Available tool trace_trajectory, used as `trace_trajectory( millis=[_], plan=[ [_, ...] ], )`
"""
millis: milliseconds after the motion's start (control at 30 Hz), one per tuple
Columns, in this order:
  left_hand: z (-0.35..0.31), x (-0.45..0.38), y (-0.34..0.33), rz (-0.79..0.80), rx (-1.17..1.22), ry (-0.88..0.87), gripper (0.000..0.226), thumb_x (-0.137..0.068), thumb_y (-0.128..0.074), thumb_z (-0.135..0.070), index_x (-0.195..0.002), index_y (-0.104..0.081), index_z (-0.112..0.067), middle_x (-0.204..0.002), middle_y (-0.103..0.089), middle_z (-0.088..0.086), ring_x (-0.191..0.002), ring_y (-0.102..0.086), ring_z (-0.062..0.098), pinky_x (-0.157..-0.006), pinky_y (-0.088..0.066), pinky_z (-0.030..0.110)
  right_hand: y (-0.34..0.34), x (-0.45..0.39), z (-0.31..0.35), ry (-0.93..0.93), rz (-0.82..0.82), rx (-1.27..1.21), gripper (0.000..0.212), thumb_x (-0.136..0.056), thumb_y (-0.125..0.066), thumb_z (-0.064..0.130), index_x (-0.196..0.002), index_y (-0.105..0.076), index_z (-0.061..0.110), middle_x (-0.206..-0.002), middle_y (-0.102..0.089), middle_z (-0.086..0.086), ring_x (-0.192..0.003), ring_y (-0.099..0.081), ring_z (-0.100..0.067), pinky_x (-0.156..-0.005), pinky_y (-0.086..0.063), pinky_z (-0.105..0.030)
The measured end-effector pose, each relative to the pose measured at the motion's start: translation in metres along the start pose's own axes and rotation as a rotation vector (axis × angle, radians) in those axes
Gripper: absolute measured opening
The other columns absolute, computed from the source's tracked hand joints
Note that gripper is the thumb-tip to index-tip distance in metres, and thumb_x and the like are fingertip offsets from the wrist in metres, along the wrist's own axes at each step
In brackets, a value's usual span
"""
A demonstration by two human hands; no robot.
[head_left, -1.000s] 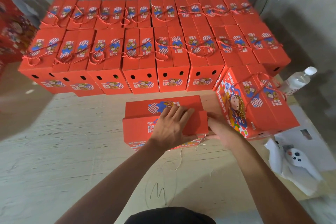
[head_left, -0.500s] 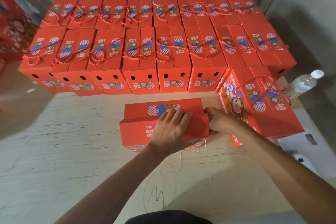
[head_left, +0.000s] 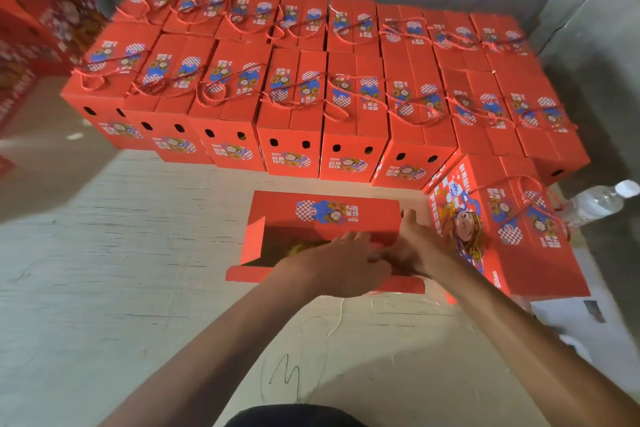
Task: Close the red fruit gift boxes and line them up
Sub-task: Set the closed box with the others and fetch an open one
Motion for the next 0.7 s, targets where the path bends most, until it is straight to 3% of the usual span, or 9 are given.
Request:
trace_trajectory(
  millis=[100,167,267,333,467,533,600,700],
  plan=[
    [0.006,-0.001,-0.003,-0.027,0.022,0.003,0.054,-0.103,-0.045,-0.038,-0.151,-0.031,-0.020,-0.149,-0.041,0.002,-0.130,-0.047,0.026,-0.102,-0.045,0.045,-0.010,0.007,0.004,0.054,-0.061,-0.009,0.121,-0.068,-0.075,0.071,-0.151,-0.007,0.016,-0.133,-0.060,-0.012,-0.109,-0.061,-0.029,-0.092,-0.054,-0.046],
    [0.008,-0.003,0.002,-0.064,0.027,-0.003,0.056,-0.101,-0.052,-0.025,-0.151,-0.029,-0.019,-0.148,-0.039,0.004,-0.133,-0.046,0.029,-0.108,-0.045,0.048,-0.009,0.008,0.004,0.054,-0.103,0.019,0.128,-0.063,-0.080,0.074,-0.152,-0.007,0.018,-0.136,-0.056,-0.011,-0.119,-0.061,-0.034,-0.096,-0.054,-0.050],
    [0.012,-0.010,0.014,-0.109,0.048,-0.007,0.049,-0.099,-0.057,-0.017,-0.145,-0.039,-0.014,-0.134,-0.052,0.007,-0.118,-0.056,0.028,-0.098,-0.050,0.042,-0.006,0.010,0.005,0.039,-0.127,0.040,0.137,-0.063,-0.078,0.079,-0.157,0.002,0.020,-0.144,-0.046,-0.012,-0.128,-0.055,-0.036,-0.097,-0.051,-0.046],
    [0.013,-0.021,0.027,-0.170,-0.082,0.009,0.047,-0.096,-0.062,-0.015,-0.140,-0.046,-0.012,-0.128,-0.059,0.009,-0.112,-0.061,0.029,-0.094,-0.054,0.043,-0.004,0.010,0.008,0.045,-0.152,0.073,0.143,-0.064,-0.075,0.083,-0.159,0.010,0.019,-0.150,-0.041,-0.013,-0.131,-0.053,-0.037,-0.098,-0.050,-0.047],
    [0.008,-0.045,0.051,-0.304,-0.697,0.009,0.083,-0.085,-0.079,-0.046,-0.150,-0.038,-0.016,-0.145,-0.041,0.015,-0.135,-0.042,0.033,-0.109,-0.043,0.051,-0.005,0.009,0.010,0.018,-0.151,0.172,0.150,-0.063,-0.071,0.086,-0.160,0.017,0.014,-0.160,-0.032,-0.017,-0.137,-0.049,-0.039,-0.100,-0.050,-0.046],
    [0.008,-0.059,0.049,-0.255,-0.782,-0.095,0.096,-0.084,-0.076,-0.057,-0.157,-0.026,-0.019,-0.155,-0.037,0.014,-0.143,-0.038,0.033,-0.112,-0.040,0.052,-0.006,0.009,0.011,0.029,-0.161,0.179,0.149,-0.064,-0.073,0.085,-0.159,0.017,0.014,-0.156,-0.038,-0.017,-0.131,-0.054,-0.040,-0.096,-0.053,-0.045],
    [0.012,-0.069,0.048,-0.217,-0.775,-0.179,0.097,-0.087,-0.071,-0.059,-0.160,-0.021,-0.021,-0.149,-0.048,0.010,-0.135,-0.051,0.031,-0.106,-0.046,0.045,-0.007,0.008,0.011,0.027,-0.142,0.172,0.149,-0.063,-0.074,0.085,-0.159,0.018,0.016,-0.154,-0.041,-0.017,-0.128,-0.056,-0.040,-0.097,-0.055,-0.046],
    [0.013,-0.075,0.047,-0.294,-0.906,-0.292,0.089,-0.093,-0.063,-0.058,-0.160,-0.020,-0.020,-0.139,-0.059,0.009,-0.120,-0.062,0.030,-0.094,-0.050,0.040,-0.007,0.006,0.011,0.029,-0.099,0.166,0.149,-0.063,-0.075,0.083,-0.157,0.019,0.017,-0.151,-0.048,-0.015,-0.123,-0.060,-0.037,-0.095,-0.056,-0.047]
  ],
)
Point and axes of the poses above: each hand's wrist, its own x-axis away from the middle knuckle, its own y-axis out of the back of the hand, z = x × y, the point moved 8 cm from there along -x, towards the middle knuckle
